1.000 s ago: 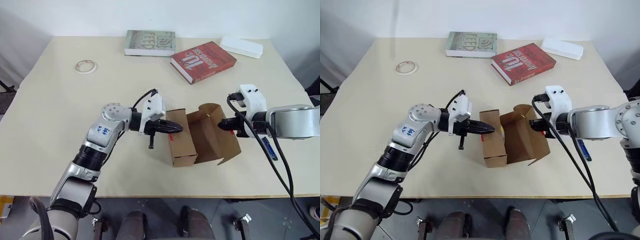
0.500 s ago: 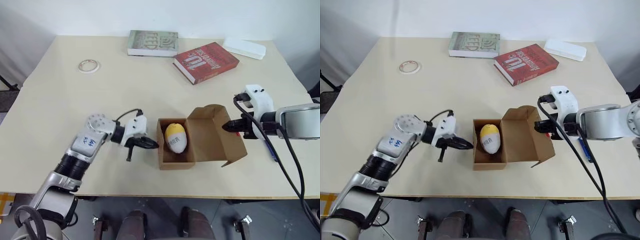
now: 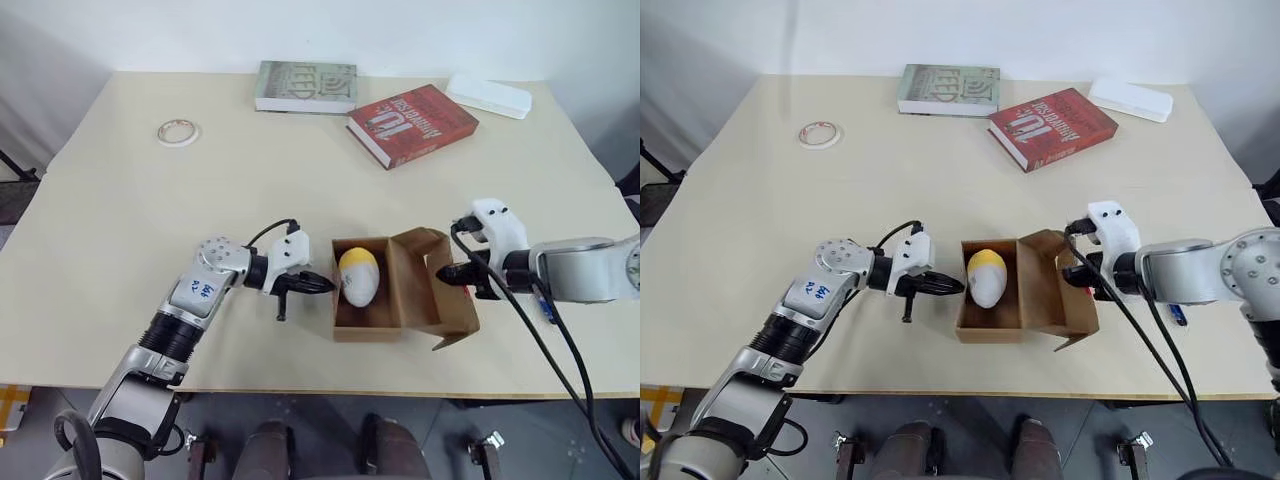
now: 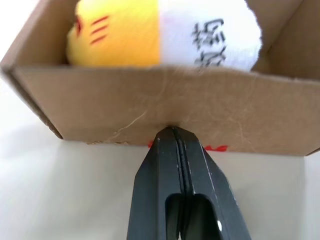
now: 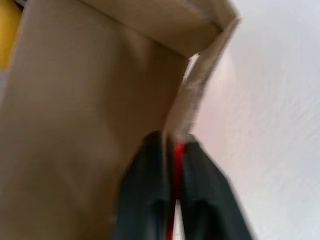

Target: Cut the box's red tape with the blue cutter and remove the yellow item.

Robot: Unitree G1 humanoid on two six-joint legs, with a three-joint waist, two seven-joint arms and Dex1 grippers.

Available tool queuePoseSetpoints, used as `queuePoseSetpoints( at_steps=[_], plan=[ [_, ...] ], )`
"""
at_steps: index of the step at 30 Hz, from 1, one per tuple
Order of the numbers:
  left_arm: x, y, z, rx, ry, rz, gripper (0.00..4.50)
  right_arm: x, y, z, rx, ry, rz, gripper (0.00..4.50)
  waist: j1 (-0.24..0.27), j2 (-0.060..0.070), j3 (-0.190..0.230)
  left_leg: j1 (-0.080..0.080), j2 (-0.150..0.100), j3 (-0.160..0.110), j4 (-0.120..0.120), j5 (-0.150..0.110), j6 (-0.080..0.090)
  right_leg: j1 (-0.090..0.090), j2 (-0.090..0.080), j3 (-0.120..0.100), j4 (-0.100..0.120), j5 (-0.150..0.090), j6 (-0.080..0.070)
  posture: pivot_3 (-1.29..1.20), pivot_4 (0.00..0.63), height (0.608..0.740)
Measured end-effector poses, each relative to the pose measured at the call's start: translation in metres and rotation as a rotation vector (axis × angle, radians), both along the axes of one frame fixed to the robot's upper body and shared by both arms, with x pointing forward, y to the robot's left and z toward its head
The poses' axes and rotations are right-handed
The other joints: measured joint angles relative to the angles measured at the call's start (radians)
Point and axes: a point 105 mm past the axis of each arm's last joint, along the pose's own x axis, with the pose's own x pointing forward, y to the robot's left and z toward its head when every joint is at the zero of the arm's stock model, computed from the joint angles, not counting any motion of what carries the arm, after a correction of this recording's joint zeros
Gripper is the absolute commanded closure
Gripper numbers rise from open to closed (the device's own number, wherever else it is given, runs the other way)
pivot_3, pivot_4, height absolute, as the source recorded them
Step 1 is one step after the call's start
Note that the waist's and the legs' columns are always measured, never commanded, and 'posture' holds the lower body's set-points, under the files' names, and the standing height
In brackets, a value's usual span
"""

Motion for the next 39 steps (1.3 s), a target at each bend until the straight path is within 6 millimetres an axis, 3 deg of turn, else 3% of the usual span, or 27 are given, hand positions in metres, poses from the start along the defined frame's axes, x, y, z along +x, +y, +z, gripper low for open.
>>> queuePoseSetpoints(
  at_steps=[9, 12, 13, 18, 23, 26, 32, 37, 39],
  plan=[
    [0.008, 0.016, 0.003, 0.047, 0.015, 0.055, 1.12, 0.003, -0.013, 0.014, -0.017, -0.121, 0.067, 0.09, 0.001, 0.0, 0.0, 0.0, 0.0, 0.0, 0.0, 0.0, 0.0, 0.0, 0.0, 0.0, 0.0, 0.0, 0.0, 0.0, 0.15, 0.74],
    [0.019, 0.031, 0.013, 0.053, -0.002, 0.11, 0.13, 0.006, -0.031, 0.027, -0.039, -0.216, 0.065, 0.0, 0.004, 0.0, 0.0, 0.0, 0.0, 0.0, 0.0, 0.0, 0.0, 0.0, 0.0, 0.0, 0.0, 0.0, 0.0, 0.0, 0.15, 0.74],
    [0.024, 0.035, 0.017, 0.052, -0.008, 0.128, 0.03, 0.008, -0.036, 0.034, -0.05, -0.272, 0.075, 0.0, 0.005, 0.0, 0.0, 0.0, 0.0, 0.0, 0.0, 0.0, 0.0, 0.0, 0.0, 0.0, 0.0, 0.0, 0.0, 0.0, 0.15, 0.74],
    [0.035, 0.036, 0.04, 0.047, -0.071, 0.129, 0.03, 0.008, -0.051, 0.063, -0.117, -0.501, 0.176, 0.0, 0.009, 0.0, 0.0, 0.0, -0.001, 0.0, 0.0, 0.0, 0.0, 0.0, 0.0, 0.0, 0.0, 0.0, 0.001, 0.0, 0.15, 0.74],
    [0.038, 0.003, 0.08, -0.035, -0.173, 0.039, 0.03, -0.018, -0.057, 0.072, -0.158, -0.632, 0.372, 0.0, 0.017, -0.001, 0.0, 0.0, -0.001, 0.0, 0.0, 0.0, 0.0, 0.001, 0.0, 0.0, 0.0, 0.002, 0.003, 0.0, 0.15, 0.74],
    [0.031, -0.018, 0.093, -0.054, -0.192, -0.048, 0.03, -0.04, -0.056, 0.061, -0.14, -0.628, 0.5, 0.0, 0.013, -0.001, 0.0, 0.003, -0.001, 0.0, 0.0, 0.0, 0.0, 0.003, 0.0, 0.0, 0.0, 0.002, 0.003, 0.0, 0.15, 0.74],
    [-0.006, -0.074, 0.067, 0.047, -0.111, -0.312, 0.03, -0.078, -0.067, 0.039, -0.017, -0.645, 0.565, 0.0, 0.014, -0.001, 0.0, 0.004, -0.002, 0.0, 0.002, 0.0, 0.0, 0.005, 0.0, 0.001, 0.0, 0.002, 0.003, 0.0, 0.15, 0.74],
    [-0.019, -0.083, 0.039, 0.163, -0.116, -0.414, 0.03, -0.091, -0.073, 0.035, -0.06, -0.666, 0.502, 0.0, 0.001, 0.0, 0.0, 0.006, -0.001, 0.001, 0.002, 0.001, 0.0, 0.005, 0.0, 0.003, 0.002, 0.002, 0.0, 0.0, 0.15, 0.74],
    [-0.014, -0.086, 0.037, 0.191, -0.161, -0.413, 0.43, -0.096, -0.07, 0.035, -0.068, -0.675, 0.489, 0.0, 0.005, 0.0, 0.0, 0.008, -0.001, 0.001, 0.003, 0.002, 0.0, 0.007, 0.0, 0.003, 0.002, 0.002, 0.0, 0.0, 0.15, 0.74]
  ],
)
